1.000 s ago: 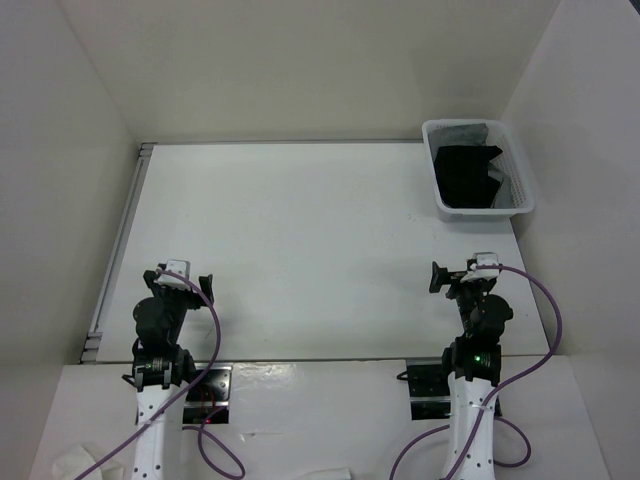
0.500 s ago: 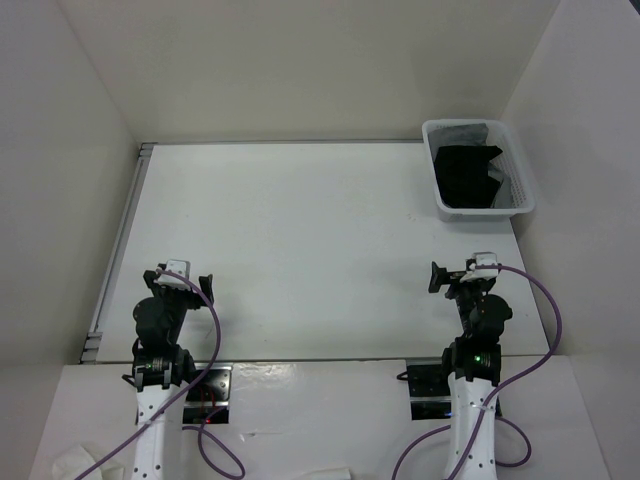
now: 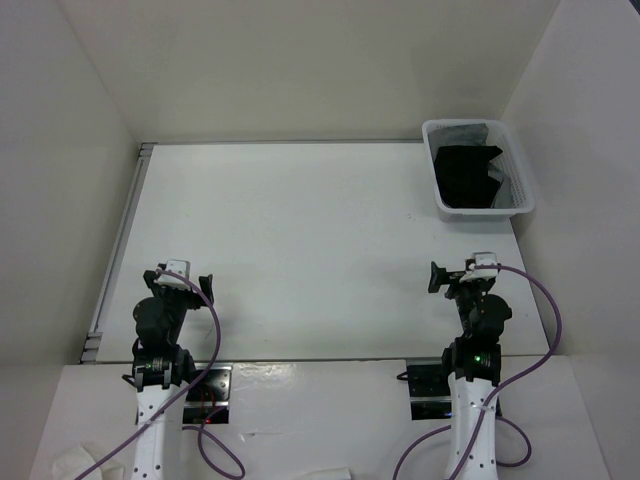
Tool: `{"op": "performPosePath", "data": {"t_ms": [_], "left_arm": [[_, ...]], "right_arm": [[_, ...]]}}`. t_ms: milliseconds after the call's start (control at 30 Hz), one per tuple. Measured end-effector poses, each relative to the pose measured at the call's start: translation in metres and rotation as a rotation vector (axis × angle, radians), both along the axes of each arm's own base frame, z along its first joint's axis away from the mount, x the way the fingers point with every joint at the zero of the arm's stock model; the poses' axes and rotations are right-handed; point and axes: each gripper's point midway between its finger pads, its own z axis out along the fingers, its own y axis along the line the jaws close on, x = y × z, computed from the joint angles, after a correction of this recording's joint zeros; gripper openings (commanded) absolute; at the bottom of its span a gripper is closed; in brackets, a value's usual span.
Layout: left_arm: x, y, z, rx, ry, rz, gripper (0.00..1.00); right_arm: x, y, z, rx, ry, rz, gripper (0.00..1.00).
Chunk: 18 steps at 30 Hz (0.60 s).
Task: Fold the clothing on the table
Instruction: Grab the skirt from the pile
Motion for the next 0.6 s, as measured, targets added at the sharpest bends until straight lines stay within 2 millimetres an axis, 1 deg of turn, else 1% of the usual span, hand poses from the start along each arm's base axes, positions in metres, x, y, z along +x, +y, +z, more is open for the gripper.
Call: {"op": "performPosePath", "data": {"t_ms": [67, 200, 233, 267, 300, 333, 367, 433, 467, 500, 533, 567, 600], "left_arm": [[0.000, 0.000, 0.000, 0.001, 0.000, -0.001, 0.99], [0.000, -0.005, 0.002, 0.028, -0.003, -0.039, 0.99], [-0.001, -0.006, 0.005, 0.032, -0.007, -0.047, 0.99], [-0.001, -0.006, 0.015, 0.035, -0.026, -0.047, 0.99], [-0.001, -0.006, 0.026, 0.038, -0.048, -0.046, 0.99], [-0.002, -0.005, 0.043, 0.038, -0.085, -0.035, 0.99], [-0.003, -0.004, 0.066, 0.039, -0.133, -0.025, 0.99], [-0.011, -0.002, 0.118, 0.028, -0.250, 0.001, 0.99], [-0.018, -0.001, 0.148, 0.012, -0.313, 0.015, 0.99], [-0.025, 0.000, 0.180, -0.010, -0.357, 0.033, 0.99], [-0.028, 0.002, 0.206, -0.028, -0.381, 0.050, 0.99], [-0.030, 0.006, 0.237, -0.049, -0.392, 0.077, 0.99], [-0.030, 0.010, 0.263, -0.061, -0.397, 0.102, 0.99]], "right_arm": [[0.000, -0.001, 0.000, 0.008, 0.000, -0.007, 0.99], [0.000, -0.010, 0.004, 0.073, -0.009, -0.083, 0.99], [-0.001, -0.012, 0.008, 0.087, -0.016, -0.101, 0.99], [-0.001, -0.014, 0.015, 0.097, -0.029, -0.114, 0.99], [-0.002, -0.015, 0.025, 0.108, -0.053, -0.129, 0.99], [-0.004, -0.017, 0.042, 0.130, -0.089, -0.149, 0.99], [-0.005, -0.018, 0.053, 0.144, -0.116, -0.158, 0.99], [-0.011, -0.018, 0.086, 0.184, -0.192, -0.168, 0.99], [-0.015, -0.015, 0.105, 0.208, -0.234, -0.161, 0.99], [-0.021, -0.012, 0.130, 0.236, -0.286, -0.148, 0.99], [-0.025, -0.010, 0.146, 0.251, -0.316, -0.140, 0.99], [-0.027, -0.009, 0.166, 0.274, -0.333, -0.141, 0.99], [-0.025, -0.011, 0.189, 0.297, -0.338, -0.149, 0.99]]}}
